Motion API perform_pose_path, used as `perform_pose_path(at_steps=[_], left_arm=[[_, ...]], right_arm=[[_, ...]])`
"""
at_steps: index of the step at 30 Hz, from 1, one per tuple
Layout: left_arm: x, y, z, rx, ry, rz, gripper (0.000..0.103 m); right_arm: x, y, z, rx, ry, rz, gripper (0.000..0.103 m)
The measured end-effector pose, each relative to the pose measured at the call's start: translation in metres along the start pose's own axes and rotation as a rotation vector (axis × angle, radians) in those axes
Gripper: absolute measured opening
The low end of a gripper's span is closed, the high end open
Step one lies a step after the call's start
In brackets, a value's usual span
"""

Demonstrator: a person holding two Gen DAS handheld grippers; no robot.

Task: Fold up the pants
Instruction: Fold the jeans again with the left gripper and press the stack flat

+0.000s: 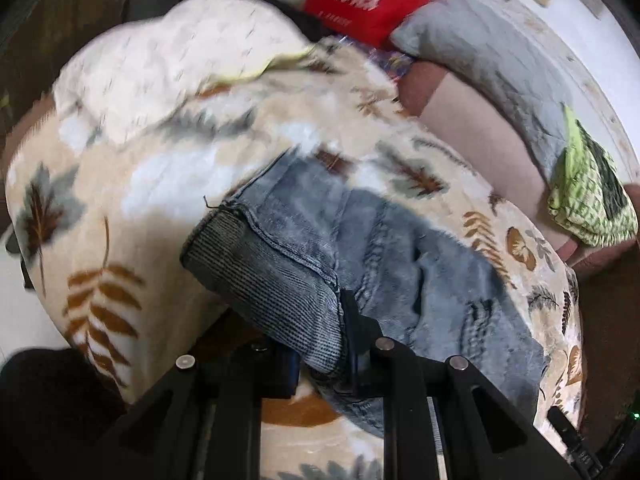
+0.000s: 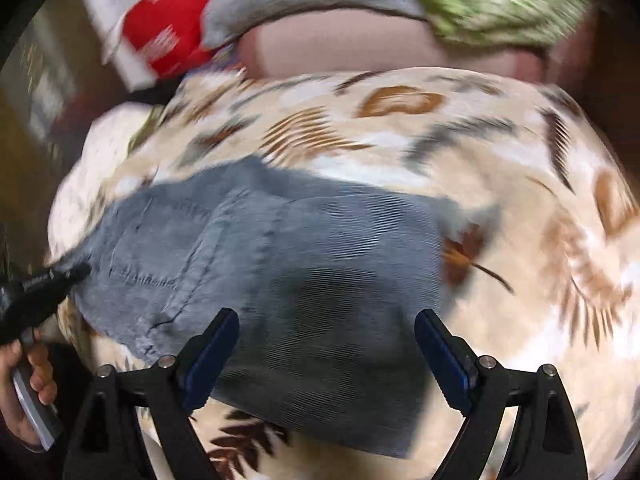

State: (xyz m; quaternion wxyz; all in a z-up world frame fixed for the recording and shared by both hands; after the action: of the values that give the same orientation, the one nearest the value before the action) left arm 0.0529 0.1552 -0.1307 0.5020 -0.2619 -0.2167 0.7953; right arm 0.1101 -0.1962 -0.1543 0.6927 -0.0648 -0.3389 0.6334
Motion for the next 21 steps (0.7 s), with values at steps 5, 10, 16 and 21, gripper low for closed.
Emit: perform_pose_path(at_steps=[5, 10, 16, 21], left_arm=[[-0.067, -0.029, 0.037, -0.128, -0.035, -0.186, 0.017], [-0.178, -0.026, 0.065, -0.243, -0.014, -0.463, 0.016], [-0.292, 0.069, 0.013, -0.056, 0.105, -0.795, 0.018], [-0.306, 0.136, -0.036, 0.105, 0.092, -0.954, 0.029]], right_arm=[[-0.055, -0.025, 0.027, -0.096, -0.087, -0.246, 0.091], [-0.091, -0.036, 0.049, -0.155, -0.134, -0.362, 0.091], [-0.131, -0.037, 0.069, -0.204, -0.138, -0.467, 0.091], [-0.156, -0.032, 0.069, -0.197, -0.114, -0.524, 0.091]])
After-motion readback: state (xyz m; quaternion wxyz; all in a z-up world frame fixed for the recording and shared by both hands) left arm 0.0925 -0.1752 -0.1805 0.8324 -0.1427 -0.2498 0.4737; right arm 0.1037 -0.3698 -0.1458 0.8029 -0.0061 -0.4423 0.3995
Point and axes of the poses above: each gripper's, at about its wrist camera, not at the fingertips, and z roughly against the way its jaws point, x to its left, y to its underside, the point moved 10 cm from there along -z, roughly the way its jaws point, and after that the axes turned 13 degrees about -z, right-handed, at the moved point
